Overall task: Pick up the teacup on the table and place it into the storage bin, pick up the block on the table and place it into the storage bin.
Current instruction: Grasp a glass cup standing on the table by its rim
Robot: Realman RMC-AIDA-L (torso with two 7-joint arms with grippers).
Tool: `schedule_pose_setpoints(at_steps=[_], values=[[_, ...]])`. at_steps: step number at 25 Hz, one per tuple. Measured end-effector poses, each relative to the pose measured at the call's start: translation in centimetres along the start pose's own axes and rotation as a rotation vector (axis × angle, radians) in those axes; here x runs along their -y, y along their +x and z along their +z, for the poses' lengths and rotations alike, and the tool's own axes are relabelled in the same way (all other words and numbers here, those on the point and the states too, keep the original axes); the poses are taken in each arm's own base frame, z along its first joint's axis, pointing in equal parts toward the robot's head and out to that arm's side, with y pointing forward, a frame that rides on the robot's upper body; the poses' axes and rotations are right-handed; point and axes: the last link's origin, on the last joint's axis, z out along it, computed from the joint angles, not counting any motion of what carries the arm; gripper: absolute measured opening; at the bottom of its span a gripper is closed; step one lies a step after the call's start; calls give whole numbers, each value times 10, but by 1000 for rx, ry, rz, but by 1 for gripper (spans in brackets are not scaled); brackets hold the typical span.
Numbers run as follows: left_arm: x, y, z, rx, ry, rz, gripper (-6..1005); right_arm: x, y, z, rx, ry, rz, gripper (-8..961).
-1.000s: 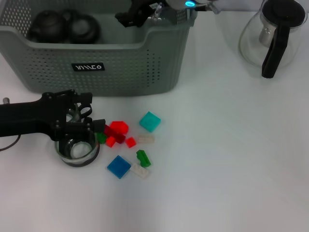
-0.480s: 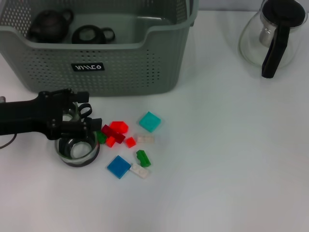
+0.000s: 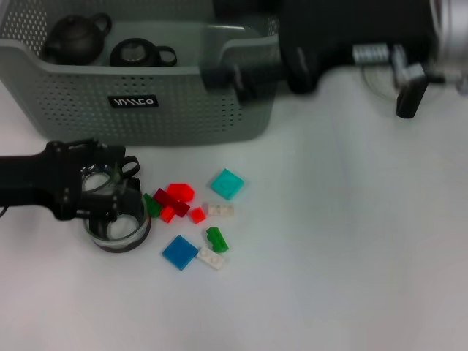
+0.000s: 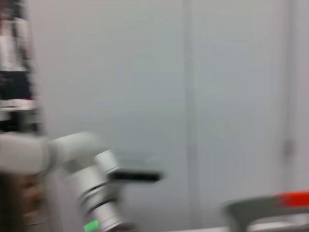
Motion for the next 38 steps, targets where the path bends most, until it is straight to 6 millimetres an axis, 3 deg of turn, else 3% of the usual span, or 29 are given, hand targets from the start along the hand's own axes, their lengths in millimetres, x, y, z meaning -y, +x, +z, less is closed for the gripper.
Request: schedule_pose_setpoints(at_steps=[5, 11, 17, 26, 38], values=[[-10, 1, -2, 97, -70, 38, 939, -12, 33, -11, -7, -71, 85, 877], [-19, 4, 2, 299, -90, 91, 938, -25, 53, -11, -71, -158, 96, 946], [-26, 22, 18, 509, -86, 145, 938, -19, 55, -9, -104, -126, 129, 947], [-24, 47, 32, 615, -60, 192, 938, -13, 59, -11, -101, -86, 141, 948], [-27, 46, 61, 816, 10, 217, 938, -12, 67, -12, -92, -75, 181, 948]])
